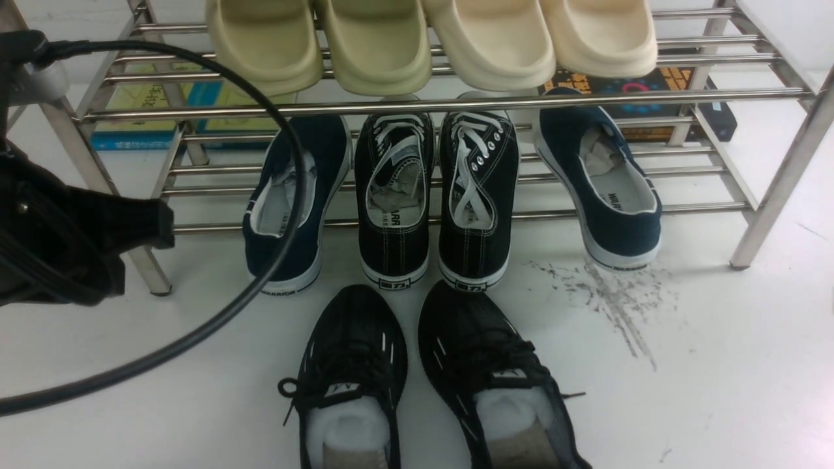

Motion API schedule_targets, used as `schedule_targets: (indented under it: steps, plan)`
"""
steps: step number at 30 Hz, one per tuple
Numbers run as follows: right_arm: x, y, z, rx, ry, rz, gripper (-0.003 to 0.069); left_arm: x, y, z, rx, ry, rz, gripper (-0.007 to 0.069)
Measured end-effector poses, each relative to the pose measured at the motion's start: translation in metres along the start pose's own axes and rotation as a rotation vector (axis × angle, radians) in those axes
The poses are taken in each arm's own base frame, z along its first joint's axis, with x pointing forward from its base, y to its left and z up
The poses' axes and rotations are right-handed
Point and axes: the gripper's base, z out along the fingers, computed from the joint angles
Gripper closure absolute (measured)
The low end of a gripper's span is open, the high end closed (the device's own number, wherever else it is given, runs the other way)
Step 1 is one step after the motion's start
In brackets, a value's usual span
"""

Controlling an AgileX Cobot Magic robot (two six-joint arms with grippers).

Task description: Take the shoes off the shelf with your hand on the white table.

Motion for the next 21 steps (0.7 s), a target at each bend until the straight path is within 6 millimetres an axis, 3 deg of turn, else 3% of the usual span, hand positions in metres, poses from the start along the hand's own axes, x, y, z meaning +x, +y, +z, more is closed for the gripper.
schedule_targets:
  steps: [4, 5, 6, 11, 15, 21]
  plan:
    - [0.041, -0.021, -0.018, 0.162, -0.094, 0.060, 0.0659, 0.000, 0.000, 0.000, -0.005, -0.003, 0.002, 0.0362]
    - [0.043, -0.022, -0.017, 0.169, -0.086, 0.063, 0.0659, 0.000, 0.000, 0.000, -0.005, -0.003, 0.002, 0.0362]
    - [0.062, -0.026, -0.019, 0.208, -0.102, 0.078, 0.0658, 0.000, 0.000, 0.000, -0.005, -0.003, 0.002, 0.0362]
    - [0.108, -0.031, -0.017, 0.258, -0.125, 0.105, 0.0655, 0.000, 0.001, 0.000, -0.006, -0.004, 0.002, 0.0393]
    - [0.130, -0.033, -0.010, 0.253, -0.116, 0.118, 0.0652, -0.001, 0.002, 0.000, -0.019, -0.014, 0.008, 0.0441]
    - [0.130, -0.032, -0.011, 0.250, -0.139, 0.165, 0.0647, -0.003, 0.005, 0.000, -0.052, -0.038, 0.022, 0.0532]
